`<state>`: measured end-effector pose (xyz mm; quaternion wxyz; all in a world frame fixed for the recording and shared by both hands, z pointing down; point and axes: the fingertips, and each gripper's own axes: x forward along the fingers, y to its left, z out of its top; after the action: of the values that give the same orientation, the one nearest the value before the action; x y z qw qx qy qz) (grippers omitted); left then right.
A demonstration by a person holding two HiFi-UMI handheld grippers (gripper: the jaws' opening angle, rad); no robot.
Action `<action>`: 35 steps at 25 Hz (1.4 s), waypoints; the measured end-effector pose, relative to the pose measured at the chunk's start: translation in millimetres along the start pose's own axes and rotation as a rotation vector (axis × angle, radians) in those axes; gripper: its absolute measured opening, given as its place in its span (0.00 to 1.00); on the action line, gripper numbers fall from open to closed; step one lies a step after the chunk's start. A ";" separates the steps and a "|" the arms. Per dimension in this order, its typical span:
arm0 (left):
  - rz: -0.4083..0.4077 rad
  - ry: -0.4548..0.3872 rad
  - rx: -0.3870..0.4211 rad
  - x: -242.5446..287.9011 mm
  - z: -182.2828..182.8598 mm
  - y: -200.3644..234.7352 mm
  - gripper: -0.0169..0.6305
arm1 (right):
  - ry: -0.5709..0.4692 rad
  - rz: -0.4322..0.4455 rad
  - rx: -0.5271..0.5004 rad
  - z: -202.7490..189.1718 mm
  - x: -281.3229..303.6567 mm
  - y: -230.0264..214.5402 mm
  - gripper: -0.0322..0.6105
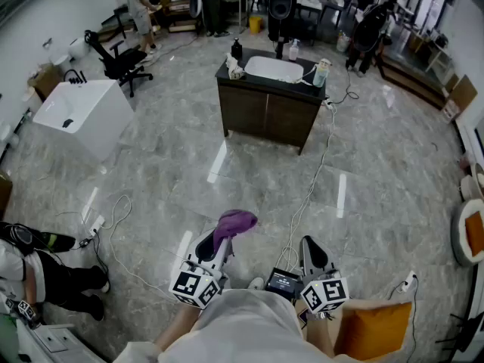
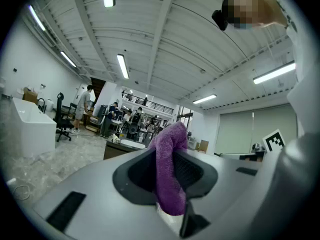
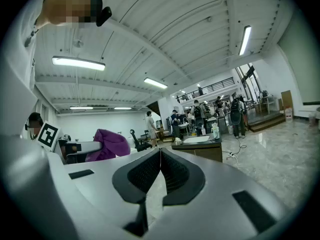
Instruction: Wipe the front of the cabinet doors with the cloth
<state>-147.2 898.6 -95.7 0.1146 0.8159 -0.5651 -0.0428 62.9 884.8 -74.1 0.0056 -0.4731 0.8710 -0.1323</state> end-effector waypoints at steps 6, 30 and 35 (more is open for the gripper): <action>-0.009 -0.027 0.005 -4.7 13.9 -13.3 0.17 | -0.037 -0.014 -0.005 5.0 -17.3 -5.7 0.09; -0.053 0.002 -0.011 13.0 -6.6 -31.1 0.17 | -0.036 -0.035 0.003 2.8 -36.4 -13.0 0.09; -0.070 0.024 -0.016 37.7 -14.2 -34.7 0.17 | -0.023 -0.072 0.011 -0.7 -31.8 -37.2 0.09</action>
<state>-99.2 877.0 -87.8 0.1263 0.8346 -0.5346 -0.0416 111.0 892.0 -68.3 0.0133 -0.5055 0.8526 -0.1317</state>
